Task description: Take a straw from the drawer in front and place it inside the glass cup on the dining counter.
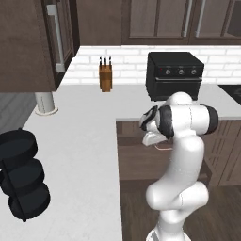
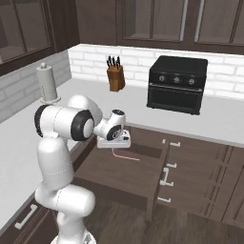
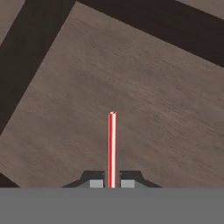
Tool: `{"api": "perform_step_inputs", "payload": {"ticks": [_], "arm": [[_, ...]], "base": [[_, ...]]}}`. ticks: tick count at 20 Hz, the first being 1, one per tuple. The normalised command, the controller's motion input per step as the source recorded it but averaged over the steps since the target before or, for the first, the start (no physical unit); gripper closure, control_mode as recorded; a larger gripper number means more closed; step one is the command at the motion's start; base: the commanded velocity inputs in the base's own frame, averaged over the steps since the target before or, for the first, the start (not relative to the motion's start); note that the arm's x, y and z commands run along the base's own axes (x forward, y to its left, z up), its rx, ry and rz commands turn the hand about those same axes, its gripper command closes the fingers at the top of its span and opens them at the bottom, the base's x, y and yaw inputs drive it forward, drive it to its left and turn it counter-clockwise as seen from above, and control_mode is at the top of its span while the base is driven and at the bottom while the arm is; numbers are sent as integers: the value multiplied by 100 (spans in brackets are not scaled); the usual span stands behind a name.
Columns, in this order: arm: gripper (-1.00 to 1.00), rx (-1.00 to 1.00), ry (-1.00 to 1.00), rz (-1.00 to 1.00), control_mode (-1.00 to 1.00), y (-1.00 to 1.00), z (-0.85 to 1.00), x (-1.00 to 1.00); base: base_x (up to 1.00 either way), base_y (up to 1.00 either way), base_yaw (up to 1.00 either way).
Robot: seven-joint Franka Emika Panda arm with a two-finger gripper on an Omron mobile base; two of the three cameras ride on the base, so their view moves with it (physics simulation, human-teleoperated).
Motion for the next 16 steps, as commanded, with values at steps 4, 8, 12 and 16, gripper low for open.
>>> {"api": "perform_step_inputs", "payload": {"ticks": [4, 8, 12, 16], "arm": [[100, 0, -3, -9, -100, 0, 100, -10], [100, 0, 0, -12, -100, 0, 100, -1], [100, 0, 0, -14, -100, 0, 100, -6], [100, 0, 0, -17, -100, 0, 100, -55]], "base": [[0, 0, 0], [0, 0, 0], [0, 0, 0], [0, 0, 0]]}}
